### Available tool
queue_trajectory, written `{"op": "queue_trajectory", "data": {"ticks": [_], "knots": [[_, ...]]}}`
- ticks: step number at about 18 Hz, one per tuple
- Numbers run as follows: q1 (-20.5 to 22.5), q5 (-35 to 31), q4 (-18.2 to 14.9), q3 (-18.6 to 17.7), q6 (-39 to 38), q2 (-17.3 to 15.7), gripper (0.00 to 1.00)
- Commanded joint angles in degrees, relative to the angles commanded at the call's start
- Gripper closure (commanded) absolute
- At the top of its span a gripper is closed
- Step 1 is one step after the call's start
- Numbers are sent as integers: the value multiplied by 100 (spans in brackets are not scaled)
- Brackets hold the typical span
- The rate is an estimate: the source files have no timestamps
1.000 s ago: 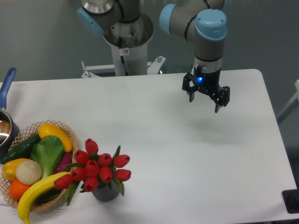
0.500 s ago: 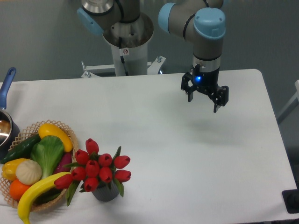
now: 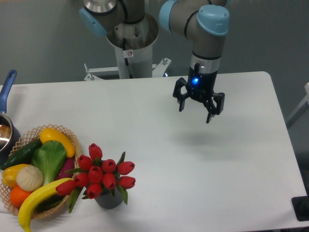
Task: Pick up the flowers from the vase
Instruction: 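Move the open gripper toward the red tulips in the grey vase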
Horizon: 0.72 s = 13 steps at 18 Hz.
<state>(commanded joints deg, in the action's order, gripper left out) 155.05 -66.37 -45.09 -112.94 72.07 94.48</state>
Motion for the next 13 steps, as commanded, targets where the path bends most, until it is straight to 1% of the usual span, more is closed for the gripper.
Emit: {"op": "queue_trajectory", "data": {"ticks": [3,8,10,11,13], "knots": [[-53,754,36,0,-131,0,0],[-97,2424,36,9,-281,88,0],[-106,3083,36,9,-281,184,0],[-132,3338,36,17,-281,228,0],[-220,3472,36,79,-281,351,0]]}}
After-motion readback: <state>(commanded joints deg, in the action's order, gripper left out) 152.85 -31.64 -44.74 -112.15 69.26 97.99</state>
